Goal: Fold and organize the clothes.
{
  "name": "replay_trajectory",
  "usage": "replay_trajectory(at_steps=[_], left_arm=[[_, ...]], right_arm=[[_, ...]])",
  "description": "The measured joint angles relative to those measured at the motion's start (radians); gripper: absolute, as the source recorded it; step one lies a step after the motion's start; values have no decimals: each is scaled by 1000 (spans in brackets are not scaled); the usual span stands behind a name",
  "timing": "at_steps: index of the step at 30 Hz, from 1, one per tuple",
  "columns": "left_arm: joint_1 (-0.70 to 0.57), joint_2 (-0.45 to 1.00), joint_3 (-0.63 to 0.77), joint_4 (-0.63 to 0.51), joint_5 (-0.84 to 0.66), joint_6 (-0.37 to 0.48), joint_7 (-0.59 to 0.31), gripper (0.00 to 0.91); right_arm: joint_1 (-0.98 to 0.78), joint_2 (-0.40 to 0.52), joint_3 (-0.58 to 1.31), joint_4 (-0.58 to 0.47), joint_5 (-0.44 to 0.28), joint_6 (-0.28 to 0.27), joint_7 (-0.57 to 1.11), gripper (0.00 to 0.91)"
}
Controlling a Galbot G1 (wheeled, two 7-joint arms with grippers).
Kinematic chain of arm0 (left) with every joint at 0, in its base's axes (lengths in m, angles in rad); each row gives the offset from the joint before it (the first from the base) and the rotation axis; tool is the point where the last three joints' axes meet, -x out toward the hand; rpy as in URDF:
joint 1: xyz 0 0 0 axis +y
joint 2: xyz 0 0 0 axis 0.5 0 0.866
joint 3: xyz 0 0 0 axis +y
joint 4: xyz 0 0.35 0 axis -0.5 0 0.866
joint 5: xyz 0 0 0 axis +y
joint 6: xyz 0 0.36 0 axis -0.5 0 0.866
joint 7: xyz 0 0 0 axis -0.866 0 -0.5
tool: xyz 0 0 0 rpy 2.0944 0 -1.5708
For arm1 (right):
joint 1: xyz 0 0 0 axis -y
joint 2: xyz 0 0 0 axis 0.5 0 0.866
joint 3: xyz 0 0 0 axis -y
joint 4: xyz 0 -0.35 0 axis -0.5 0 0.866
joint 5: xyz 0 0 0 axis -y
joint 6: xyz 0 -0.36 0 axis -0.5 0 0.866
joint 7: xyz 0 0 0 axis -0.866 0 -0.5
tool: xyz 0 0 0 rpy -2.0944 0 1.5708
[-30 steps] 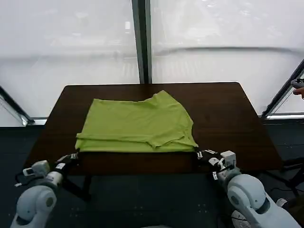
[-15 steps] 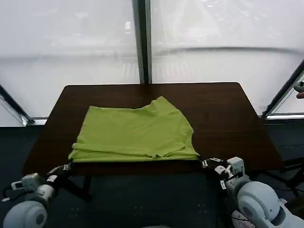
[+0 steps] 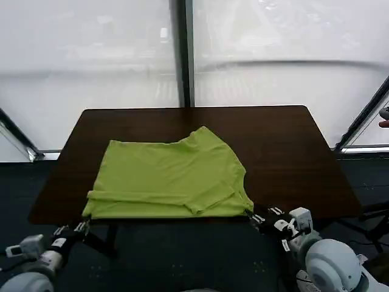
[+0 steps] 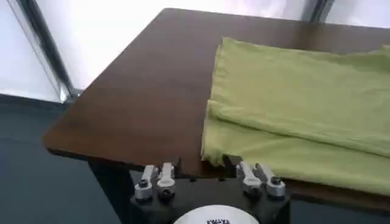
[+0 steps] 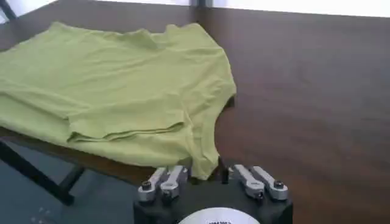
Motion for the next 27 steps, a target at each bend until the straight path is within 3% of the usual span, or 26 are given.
replay_trajectory(at_steps=[7,13,19,27], left_arm=[[-25,27,-65,-51,-5,32,31,878],[-161,77,-36,-41,-79,75,-34,878],[-315,123,53,11,-107,103,-58,878],[-531,219,155,186,-241,117,-107,878]], right_arm=[[220,28,-62,-117,6,15,-9,878],[448,77,-185,-256,-2,1,-3,878],[653,154,-309,-420,-41,-14,-2,878],[850,272,-419,-657,-60,-39,-2,878]])
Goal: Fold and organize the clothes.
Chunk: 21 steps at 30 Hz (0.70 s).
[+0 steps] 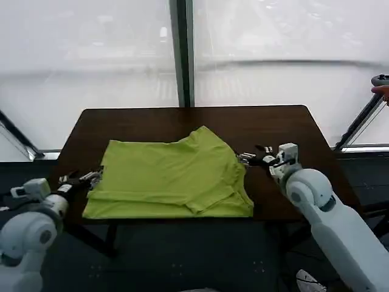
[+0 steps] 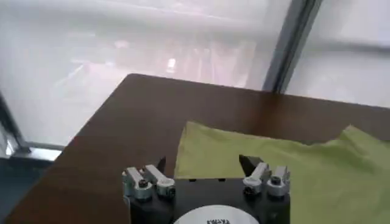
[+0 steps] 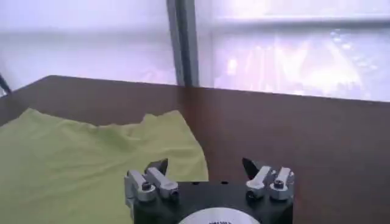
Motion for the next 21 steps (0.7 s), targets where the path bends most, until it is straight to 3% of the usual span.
replay_trajectory(at_steps=[11,21], left_arm=[[-302,85,168,325,1,3,63,878],[-521,62,331,566,62,-2,118,878]], right_arm=[[137,119,-63,-203,-5,-20,-2,878],[175,184,-78,-308,-45,-15,-24,878]])
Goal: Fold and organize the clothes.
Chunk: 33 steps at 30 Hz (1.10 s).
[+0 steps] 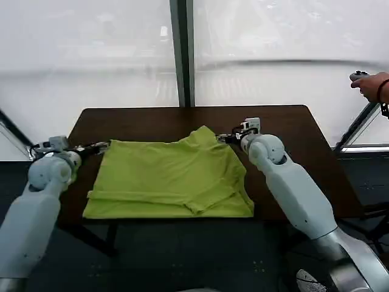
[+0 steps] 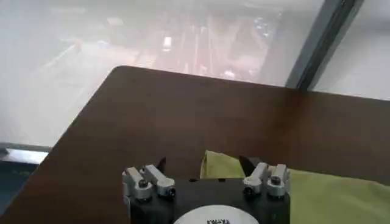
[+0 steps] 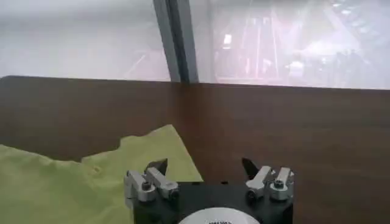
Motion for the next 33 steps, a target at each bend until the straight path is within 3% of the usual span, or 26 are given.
replay_trajectory(at_steps=[8,9,15,16,19,22,23,24,26,27,33], left_arm=[[-76,-17,55,93,6,-7,7,878],[-82,-19,60,98,7,-7,7,878],[-93,-29,71,119,15,-10,7,878],[-94,-29,72,121,15,-10,7,878],[-96,-29,72,124,15,-10,7,780],[-97,-32,73,125,15,-10,7,722],[-97,-33,73,125,16,-10,7,702],[-97,-34,73,126,16,-9,7,702],[-95,-34,73,126,17,-9,7,614],[-95,-35,73,126,17,-9,7,595],[-98,-38,73,130,16,-7,8,488]], right_arm=[[11,52,-1,-58,-23,3,-2,878],[12,54,-1,-61,-26,3,-2,761],[17,55,-14,-67,-30,0,-2,673],[19,53,-17,-67,-30,-2,-1,624],[23,49,-31,-66,-32,-4,1,566],[25,48,-37,-66,-34,-4,3,449],[25,48,-39,-66,-34,-4,3,351],[25,48,-40,-66,-34,-4,3,322],[27,46,-42,-67,-34,-4,3,234],[28,45,-43,-68,-35,-4,3,117],[32,43,-45,-72,-35,-5,3,49]])
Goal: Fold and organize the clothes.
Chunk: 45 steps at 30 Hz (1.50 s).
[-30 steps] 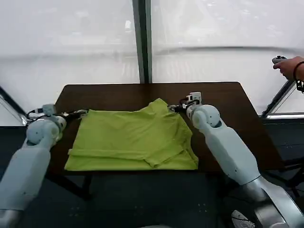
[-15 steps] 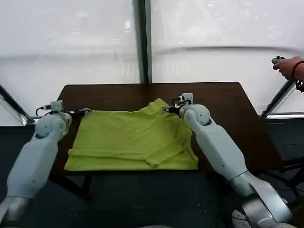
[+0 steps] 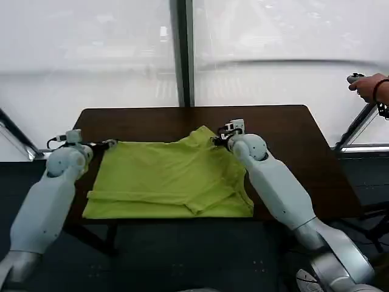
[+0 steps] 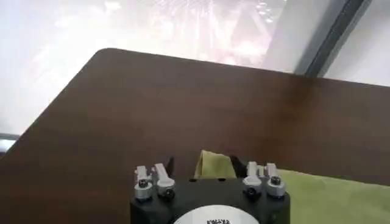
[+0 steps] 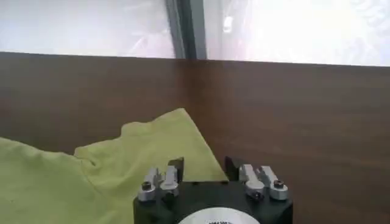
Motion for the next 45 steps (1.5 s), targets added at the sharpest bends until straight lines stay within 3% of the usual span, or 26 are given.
replay_trajectory(at_steps=[1,6,11,27,45], left_arm=[[-1,-2,0,0,0,0,0,468],[-10,-13,5,10,3,2,1,166],[-10,-22,6,13,11,2,0,107],[50,6,-44,-84,-34,8,-9,68],[332,57,-246,-427,-126,9,-30,59]], right_arm=[[1,0,0,-1,0,0,0,39],[4,2,0,-7,-1,0,0,0],[5,4,0,-9,-4,0,-2,0],[-41,-29,37,101,24,93,6,0],[-225,-174,139,419,91,60,46,0]])
